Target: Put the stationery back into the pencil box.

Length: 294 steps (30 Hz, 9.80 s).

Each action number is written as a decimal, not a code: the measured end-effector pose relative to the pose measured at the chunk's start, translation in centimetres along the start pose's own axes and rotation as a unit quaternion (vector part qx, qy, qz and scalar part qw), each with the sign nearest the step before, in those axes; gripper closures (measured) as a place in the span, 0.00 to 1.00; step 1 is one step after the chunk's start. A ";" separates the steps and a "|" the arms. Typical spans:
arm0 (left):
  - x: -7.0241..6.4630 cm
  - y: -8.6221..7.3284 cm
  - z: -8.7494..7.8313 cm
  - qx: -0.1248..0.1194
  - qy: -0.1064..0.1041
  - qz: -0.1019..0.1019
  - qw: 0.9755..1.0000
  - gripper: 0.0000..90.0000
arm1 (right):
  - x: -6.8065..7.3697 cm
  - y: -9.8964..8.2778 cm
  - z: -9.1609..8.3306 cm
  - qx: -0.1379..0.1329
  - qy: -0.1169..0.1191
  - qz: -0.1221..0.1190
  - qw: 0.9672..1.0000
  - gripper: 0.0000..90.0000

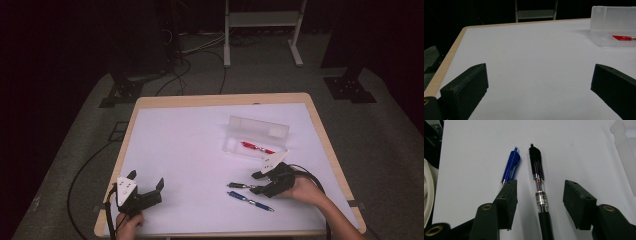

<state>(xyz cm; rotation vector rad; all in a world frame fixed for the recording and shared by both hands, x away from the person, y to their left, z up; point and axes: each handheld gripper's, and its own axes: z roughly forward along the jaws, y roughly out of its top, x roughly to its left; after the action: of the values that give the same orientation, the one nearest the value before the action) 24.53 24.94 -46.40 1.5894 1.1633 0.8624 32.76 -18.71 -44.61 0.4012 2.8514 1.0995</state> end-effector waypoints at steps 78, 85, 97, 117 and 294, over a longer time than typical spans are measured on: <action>0.0 0.0 0.0 0.001 0.000 0.002 1.000 0.00 | -4.3 2.5 -3.6 -0.012 -0.052 0.009 0.999 0.87; 0.0 0.0 0.0 0.000 -0.001 0.001 1.000 0.00 | -5.0 2.8 -3.9 -0.011 -0.058 0.013 0.998 0.87; 0.0 0.0 0.0 0.000 -0.001 0.001 1.000 0.00 | -7.2 3.4 -3.4 -0.006 -0.063 0.021 0.998 0.87; 0.0 0.0 0.0 0.000 -0.002 0.002 1.000 0.00 | -10.3 2.5 -1.2 0.026 -0.062 0.039 0.997 0.87; 0.0 0.0 0.0 0.002 -0.001 0.001 1.000 0.00 | -3.9 4.0 -3.9 0.005 -0.057 0.033 0.998 0.87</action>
<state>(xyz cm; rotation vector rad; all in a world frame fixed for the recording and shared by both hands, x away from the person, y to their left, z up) 24.55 24.93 -46.42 1.5945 1.1617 0.8611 36.85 -19.38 -39.20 0.5429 2.7632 1.0373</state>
